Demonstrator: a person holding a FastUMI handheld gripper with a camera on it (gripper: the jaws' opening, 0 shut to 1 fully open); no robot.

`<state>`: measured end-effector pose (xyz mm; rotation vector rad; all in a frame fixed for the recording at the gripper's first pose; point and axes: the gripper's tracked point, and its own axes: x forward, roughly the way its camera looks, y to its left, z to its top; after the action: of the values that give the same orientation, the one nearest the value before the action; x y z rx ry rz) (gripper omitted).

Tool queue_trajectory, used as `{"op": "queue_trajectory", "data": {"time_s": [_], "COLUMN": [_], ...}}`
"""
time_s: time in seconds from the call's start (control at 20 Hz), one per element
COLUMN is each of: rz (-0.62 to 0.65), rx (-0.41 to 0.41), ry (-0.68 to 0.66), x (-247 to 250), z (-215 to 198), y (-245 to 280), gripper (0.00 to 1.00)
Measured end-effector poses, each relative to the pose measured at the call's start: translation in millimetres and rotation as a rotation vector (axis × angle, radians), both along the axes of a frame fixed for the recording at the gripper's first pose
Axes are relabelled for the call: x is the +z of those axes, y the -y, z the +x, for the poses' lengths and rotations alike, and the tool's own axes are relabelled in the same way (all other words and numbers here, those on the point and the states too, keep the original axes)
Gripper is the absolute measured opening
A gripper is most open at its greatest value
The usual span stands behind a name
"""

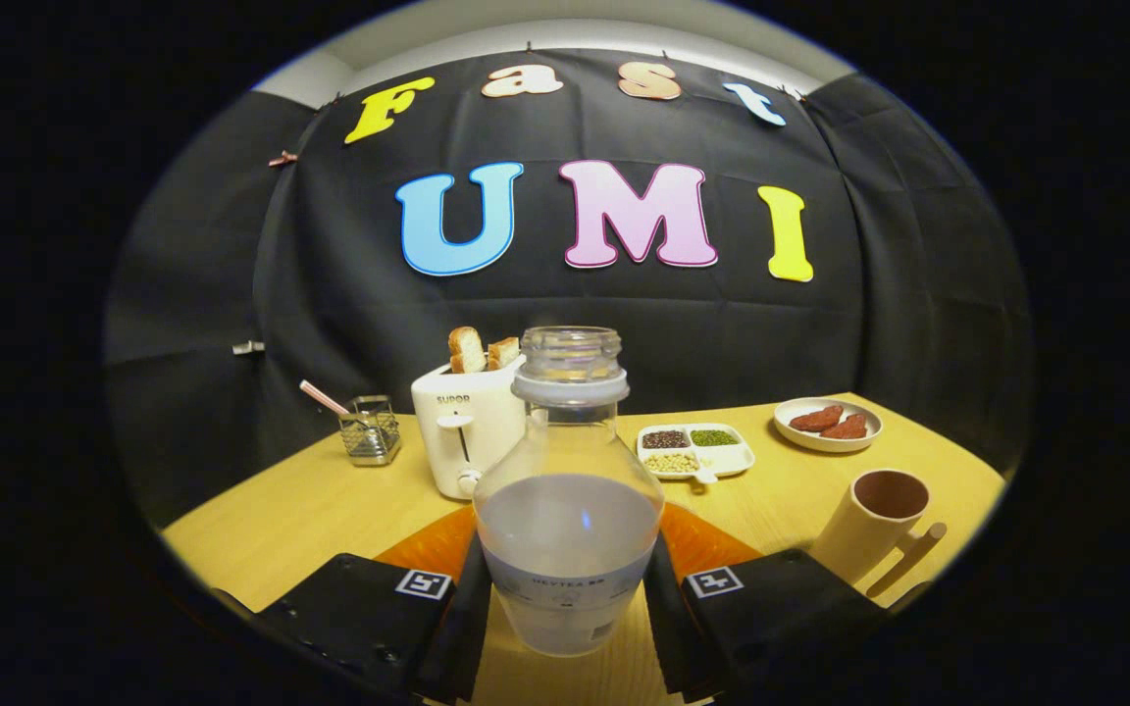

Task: Take the bottle from table, then pour the juice into the cup, finally place the bottle on the coaster

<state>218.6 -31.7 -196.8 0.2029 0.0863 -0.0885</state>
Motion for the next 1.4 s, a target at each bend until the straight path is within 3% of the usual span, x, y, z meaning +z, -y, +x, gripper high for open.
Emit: {"op": "queue_trajectory", "data": {"time_s": [0.2,0.65,1.0,1.4], "rz": [0.151,0.659,0.952,1.244], "rx": [-0.024,-0.126,-0.211,-0.306], "ry": [-0.01,0.019,-0.006,-0.002], "x": [15,49,12,4], "z": [-4,-12,-8,-6], "y": [14,60,92,117], "gripper": [0.71,0.71,0.72,0.71]}}
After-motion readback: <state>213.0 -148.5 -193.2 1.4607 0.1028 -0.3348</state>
